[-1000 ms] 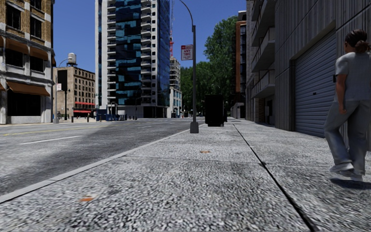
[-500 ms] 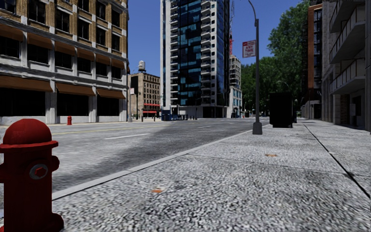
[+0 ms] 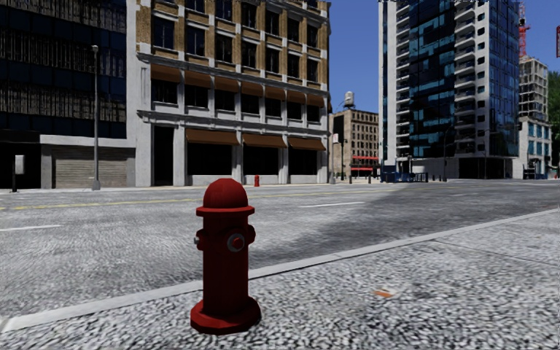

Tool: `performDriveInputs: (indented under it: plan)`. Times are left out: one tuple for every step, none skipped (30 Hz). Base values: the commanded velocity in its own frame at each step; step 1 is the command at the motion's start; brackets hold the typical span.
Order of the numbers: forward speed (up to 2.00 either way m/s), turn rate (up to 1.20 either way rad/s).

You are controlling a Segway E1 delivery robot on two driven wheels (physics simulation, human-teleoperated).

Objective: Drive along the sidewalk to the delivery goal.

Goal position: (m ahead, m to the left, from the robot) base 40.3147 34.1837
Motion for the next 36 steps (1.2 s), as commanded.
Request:
performDriveInputs:
  plan:
    - [0.0,0.54]
    - [0.0,0.41]
    - [0.0,0.22]
    - [0.0,0.1]
    - [0.0,0.01]
    - [0.0,0.0]
    - [0.0,0.0]
    - [0.0,0.0]
    - [0.0,0.0]
    - [0.0,0.0]
    - [0.0,0.0]
    - [0.0,0.0]
    - [0.0,0.0]
    - [0.0,0.0]
    - [0.0,0.0]
    - [0.0,0.0]
    - [0.0,0.05]
    - [0.0,0.54]
    - [0.0,1.08]
    - [0.0,1.08]
    - [0.0,1.2]
    - [0.0,1.2]
    - [0.0,1.2]
    - [0.0,1.2]
    - [0.0,1.2]
    - [0.0,1.2]
    - [0.0,1.2]
    - [0.0,1.2]
    - [0.0,1.2]
    - [0.0,1.2]
    - [0.0,1.2]
    - [0.0,1.2]
    - [0.0,1.2]
    - [0.0,1.2]
    - [0.0,1.2]
    - [0.0,1.2]
